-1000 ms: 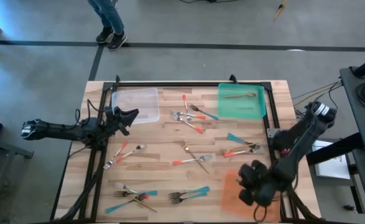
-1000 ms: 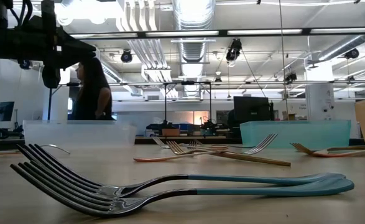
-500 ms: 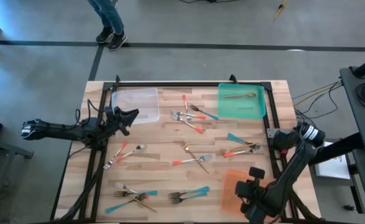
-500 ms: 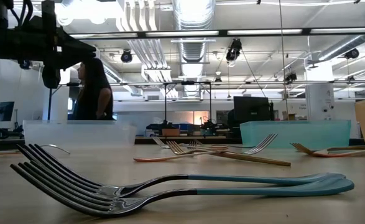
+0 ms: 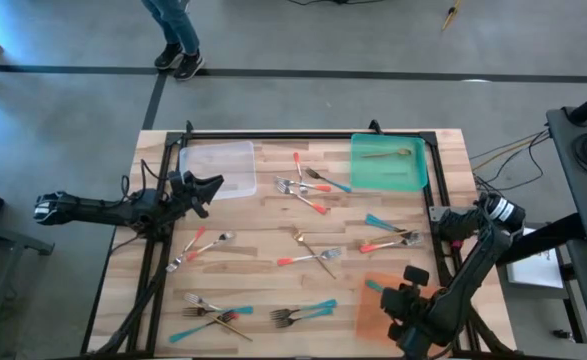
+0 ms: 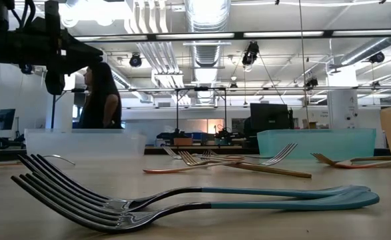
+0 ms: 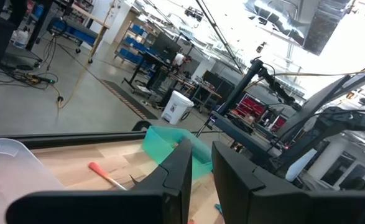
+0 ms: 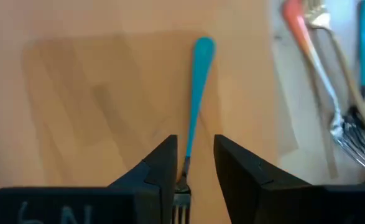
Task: Sort silverware by color (type)
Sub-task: Put the golden fork into the green bin
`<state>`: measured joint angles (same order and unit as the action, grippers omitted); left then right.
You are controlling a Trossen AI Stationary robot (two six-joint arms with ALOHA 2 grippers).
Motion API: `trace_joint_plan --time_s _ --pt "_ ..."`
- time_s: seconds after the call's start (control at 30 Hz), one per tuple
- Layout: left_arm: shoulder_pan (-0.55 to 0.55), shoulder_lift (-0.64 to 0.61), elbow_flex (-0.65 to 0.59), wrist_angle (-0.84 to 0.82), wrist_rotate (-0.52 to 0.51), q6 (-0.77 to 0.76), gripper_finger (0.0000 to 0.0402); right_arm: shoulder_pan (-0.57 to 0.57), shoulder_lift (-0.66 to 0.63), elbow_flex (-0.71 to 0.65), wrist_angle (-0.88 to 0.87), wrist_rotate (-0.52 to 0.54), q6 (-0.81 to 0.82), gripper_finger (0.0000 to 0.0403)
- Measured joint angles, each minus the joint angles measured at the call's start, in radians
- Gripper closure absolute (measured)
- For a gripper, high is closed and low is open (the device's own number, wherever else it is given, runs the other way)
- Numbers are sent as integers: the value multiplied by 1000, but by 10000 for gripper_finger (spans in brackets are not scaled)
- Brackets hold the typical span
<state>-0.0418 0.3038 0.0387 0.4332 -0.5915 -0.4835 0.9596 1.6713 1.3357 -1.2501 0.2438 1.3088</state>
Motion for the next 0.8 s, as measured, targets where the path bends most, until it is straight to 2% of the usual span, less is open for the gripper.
trace_joint_plan --time_s 0.13,0.23,0.4,0.57,0.7,0.8 --pt "0 0 0 0 0 0 355 -8 -64 -1 -97 84 99 311" --pt "0 0 0 0 0 0 355 -39 -122 -9 -153 107 129 311" --pt "0 3 0 0 0 0 355 -129 -209 -61 -166 124 27 310" --pt "0 4 0 0 0 0 355 -277 -284 -159 -158 126 -104 314" --pt "0 5 0 -1 0 0 355 -402 -350 -261 -89 123 -190 314" --pt "0 5 0 -1 0 0 355 -471 -407 -335 1 82 -271 316"
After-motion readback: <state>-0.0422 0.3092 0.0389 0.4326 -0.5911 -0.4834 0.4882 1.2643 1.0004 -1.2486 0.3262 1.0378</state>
